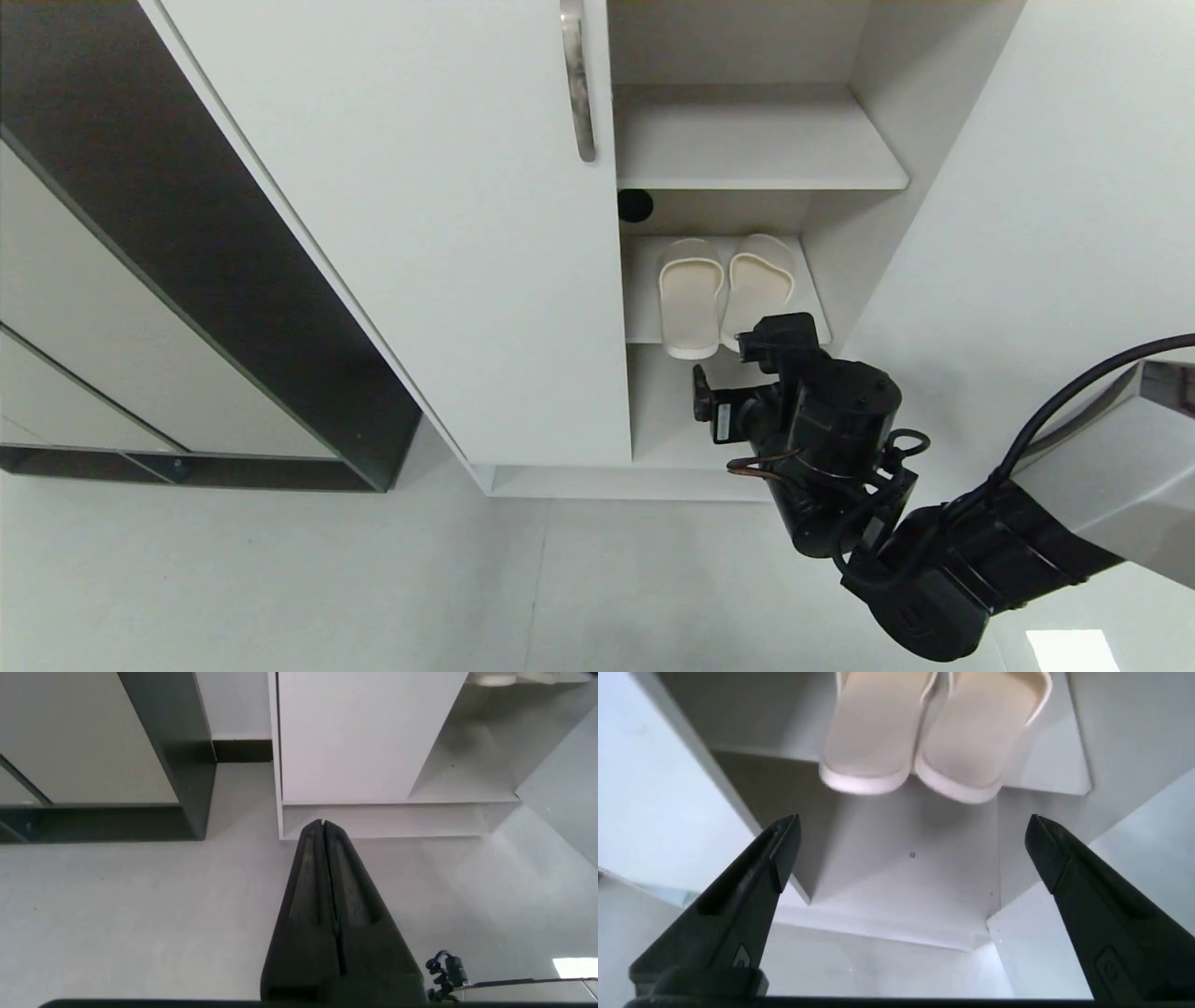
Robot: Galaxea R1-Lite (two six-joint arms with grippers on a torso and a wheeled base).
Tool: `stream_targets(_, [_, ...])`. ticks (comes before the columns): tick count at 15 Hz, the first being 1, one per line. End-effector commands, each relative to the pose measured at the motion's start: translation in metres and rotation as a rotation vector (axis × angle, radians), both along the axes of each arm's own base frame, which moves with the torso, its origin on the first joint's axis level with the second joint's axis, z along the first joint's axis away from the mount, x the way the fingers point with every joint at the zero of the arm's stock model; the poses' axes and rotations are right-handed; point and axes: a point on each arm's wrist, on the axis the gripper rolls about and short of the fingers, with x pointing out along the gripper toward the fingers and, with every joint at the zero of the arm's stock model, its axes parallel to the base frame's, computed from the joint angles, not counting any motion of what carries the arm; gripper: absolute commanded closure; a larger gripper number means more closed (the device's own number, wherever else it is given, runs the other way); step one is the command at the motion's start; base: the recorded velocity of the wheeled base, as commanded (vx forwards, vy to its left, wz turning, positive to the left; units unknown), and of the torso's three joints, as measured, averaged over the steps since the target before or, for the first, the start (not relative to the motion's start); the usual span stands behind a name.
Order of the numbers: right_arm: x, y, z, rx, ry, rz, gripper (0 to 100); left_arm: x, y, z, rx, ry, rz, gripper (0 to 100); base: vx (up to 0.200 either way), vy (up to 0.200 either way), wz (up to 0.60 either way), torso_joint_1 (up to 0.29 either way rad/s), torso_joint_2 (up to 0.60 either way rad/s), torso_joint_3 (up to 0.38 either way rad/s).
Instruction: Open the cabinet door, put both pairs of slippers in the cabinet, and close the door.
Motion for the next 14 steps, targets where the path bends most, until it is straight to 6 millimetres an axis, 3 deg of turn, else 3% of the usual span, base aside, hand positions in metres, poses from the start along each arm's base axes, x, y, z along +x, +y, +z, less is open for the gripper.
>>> stream_targets(1, [-0.0001, 0.0005, -0.0030, -0.007, 0.007, 0.001, 0, 0.0001, 0.0000, 0.0000, -0.001, 0.001, 0.000, 100, 0.000, 0.000, 0.00, 0.000, 0.00, 0.000])
stream_targets(9, [-0.0006, -0.0007, -0.0033, -0.011, 0.009, -0.001, 0, 0.0001, -0.0001, 0.0000, 0.002, 0.001, -0.003, 100, 0.000, 0.000, 0.00, 0.000, 0.00, 0.000])
stream_targets(14, [0.0047, -0.0038, -0.0098, -0.025, 0.024, -0.017, 0, 0.0001, -0.0001, -0.0001, 0.005, 0.003, -0.006, 100, 0.000, 0.000, 0.00, 0.004, 0.00, 0.176])
